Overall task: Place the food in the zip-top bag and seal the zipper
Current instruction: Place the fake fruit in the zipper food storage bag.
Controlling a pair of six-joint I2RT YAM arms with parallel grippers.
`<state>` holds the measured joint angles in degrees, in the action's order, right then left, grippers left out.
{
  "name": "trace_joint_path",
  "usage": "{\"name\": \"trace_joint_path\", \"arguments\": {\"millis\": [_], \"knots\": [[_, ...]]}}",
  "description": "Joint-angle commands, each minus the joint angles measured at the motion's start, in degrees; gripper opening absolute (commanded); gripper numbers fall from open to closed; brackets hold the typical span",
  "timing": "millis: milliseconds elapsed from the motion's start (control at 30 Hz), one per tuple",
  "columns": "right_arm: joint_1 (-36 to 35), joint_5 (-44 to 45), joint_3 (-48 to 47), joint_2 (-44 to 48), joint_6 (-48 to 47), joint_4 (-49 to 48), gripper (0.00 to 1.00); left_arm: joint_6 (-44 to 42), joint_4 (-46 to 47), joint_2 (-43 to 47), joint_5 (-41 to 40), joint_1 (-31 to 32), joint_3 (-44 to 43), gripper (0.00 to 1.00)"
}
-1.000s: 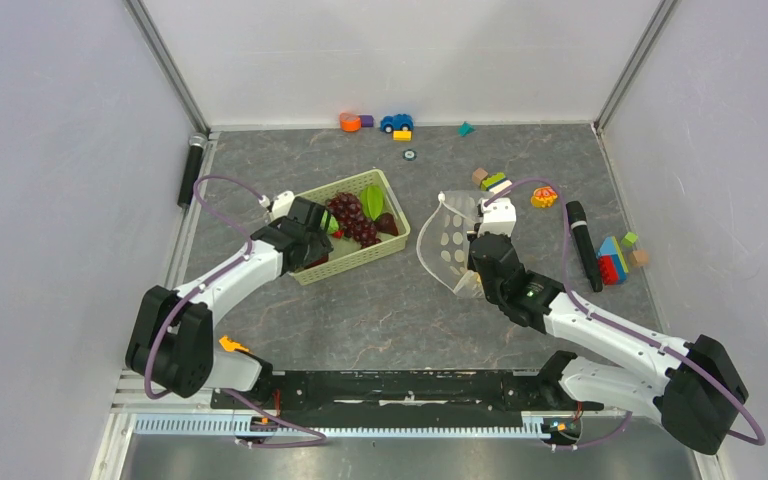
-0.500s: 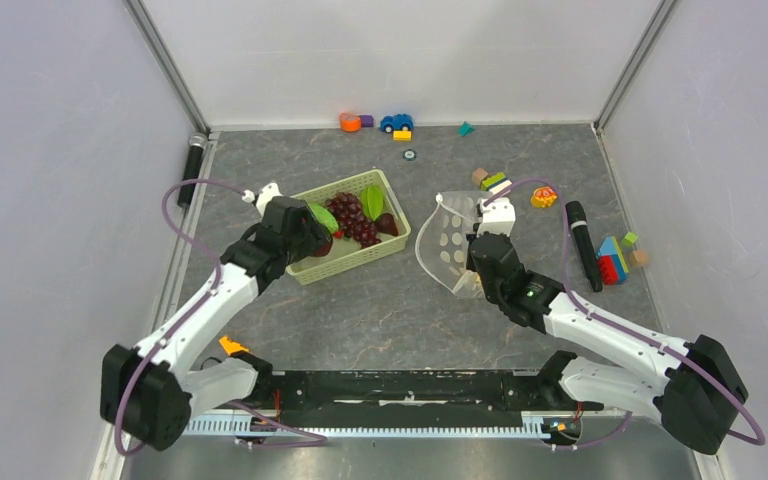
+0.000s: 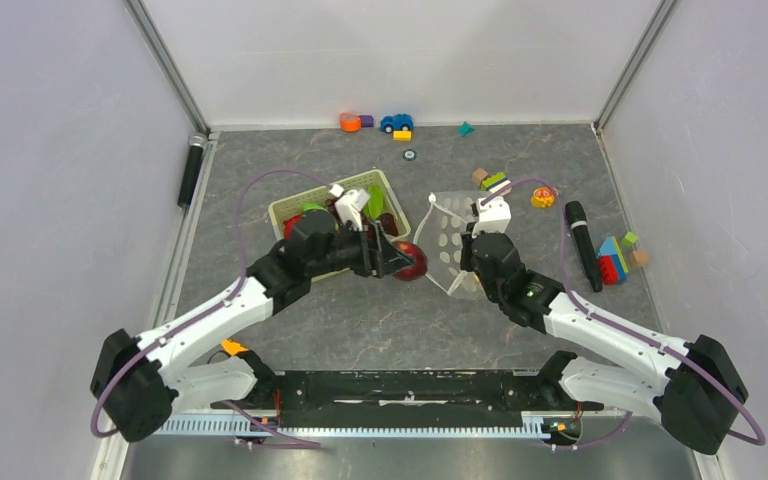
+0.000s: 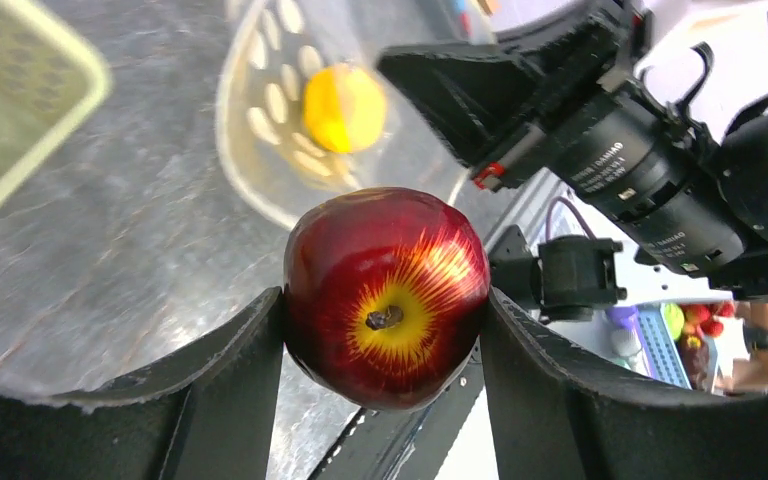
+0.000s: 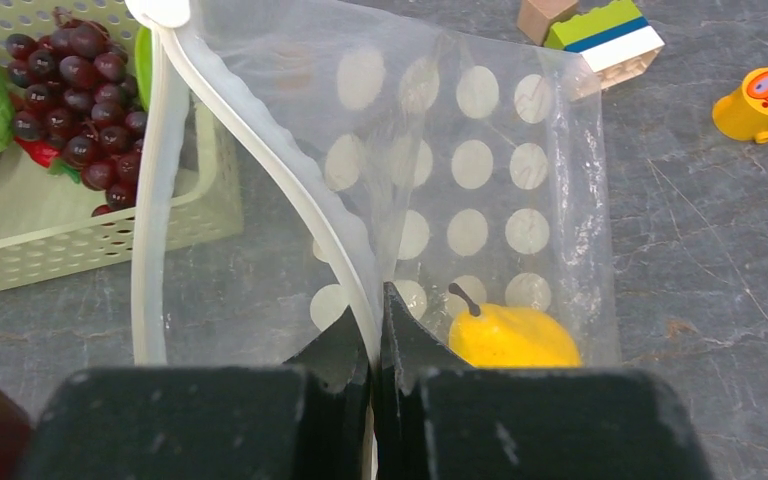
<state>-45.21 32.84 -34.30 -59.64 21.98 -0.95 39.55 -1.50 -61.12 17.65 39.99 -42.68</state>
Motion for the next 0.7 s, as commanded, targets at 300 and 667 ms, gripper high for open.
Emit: {"name": "trace_joint_path", "arguments": {"millis": [300,667], "knots": [[0.02,-9.52,0.31,5.0,-2.43,-4.57,0.06,-3.78,6.5,-13.73,-4.59,6.68,-10.3,0.17],[0.03,-17.08,3.0,8.87,-3.19,-8.82,0.07,-3.72,4.8,-18.82,-6.93,7.74,-14.24,0.36]]}}
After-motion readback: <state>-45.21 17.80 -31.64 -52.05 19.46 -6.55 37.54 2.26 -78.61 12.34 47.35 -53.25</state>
